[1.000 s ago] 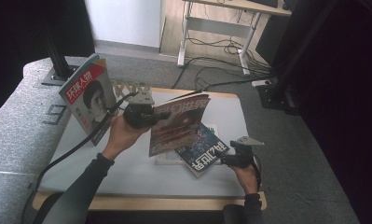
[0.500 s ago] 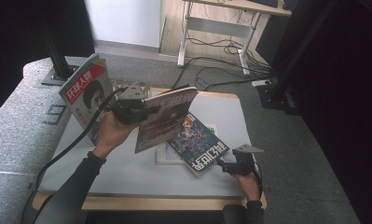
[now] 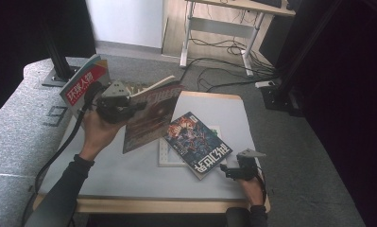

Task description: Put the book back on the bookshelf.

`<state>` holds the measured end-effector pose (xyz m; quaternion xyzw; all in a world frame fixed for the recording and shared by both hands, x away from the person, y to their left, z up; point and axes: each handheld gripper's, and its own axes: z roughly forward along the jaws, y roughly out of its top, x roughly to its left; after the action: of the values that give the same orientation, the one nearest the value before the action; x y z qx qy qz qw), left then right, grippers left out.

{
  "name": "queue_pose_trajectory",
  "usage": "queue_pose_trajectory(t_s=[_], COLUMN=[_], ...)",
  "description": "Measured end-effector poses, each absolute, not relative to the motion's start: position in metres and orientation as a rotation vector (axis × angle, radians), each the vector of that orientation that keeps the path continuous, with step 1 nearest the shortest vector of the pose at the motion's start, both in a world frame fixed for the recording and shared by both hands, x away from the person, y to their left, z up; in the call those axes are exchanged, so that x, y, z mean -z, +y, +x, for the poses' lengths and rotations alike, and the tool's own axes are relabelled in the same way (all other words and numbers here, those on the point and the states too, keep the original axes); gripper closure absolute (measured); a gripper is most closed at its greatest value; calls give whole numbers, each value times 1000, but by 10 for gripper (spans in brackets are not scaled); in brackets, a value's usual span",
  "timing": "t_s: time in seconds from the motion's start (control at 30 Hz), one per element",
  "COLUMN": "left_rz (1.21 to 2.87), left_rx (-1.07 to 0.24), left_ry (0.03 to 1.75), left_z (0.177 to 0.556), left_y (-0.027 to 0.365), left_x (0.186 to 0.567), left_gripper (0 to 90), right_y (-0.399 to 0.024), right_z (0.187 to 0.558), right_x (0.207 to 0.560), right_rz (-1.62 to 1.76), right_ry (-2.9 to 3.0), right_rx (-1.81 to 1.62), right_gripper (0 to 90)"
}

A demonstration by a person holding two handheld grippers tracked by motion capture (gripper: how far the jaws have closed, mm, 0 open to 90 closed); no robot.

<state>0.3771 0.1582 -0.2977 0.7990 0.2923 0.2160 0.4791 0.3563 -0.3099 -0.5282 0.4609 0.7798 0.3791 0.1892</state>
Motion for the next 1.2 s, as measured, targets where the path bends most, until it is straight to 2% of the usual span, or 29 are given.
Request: queue_pose_trajectory(t_s=[0.47, 0.7, 1.2], left_rz=[1905, 1885, 1846], left_rx=[-592, -567, -663], left_ry=[817, 844, 964], left_z=[371, 368, 364], left_y=[199, 218, 247], left_x=[284, 280, 276], left_gripper=[844, 844, 844], right_y=[-304, -303, -303], right_z=[359, 359, 359], right_x=[537, 537, 537], right_rz=[1286, 1286, 1284], right_ry=[2238, 2237, 2237], right_rx=[-980, -979, -980], right_gripper=[29, 28, 28])
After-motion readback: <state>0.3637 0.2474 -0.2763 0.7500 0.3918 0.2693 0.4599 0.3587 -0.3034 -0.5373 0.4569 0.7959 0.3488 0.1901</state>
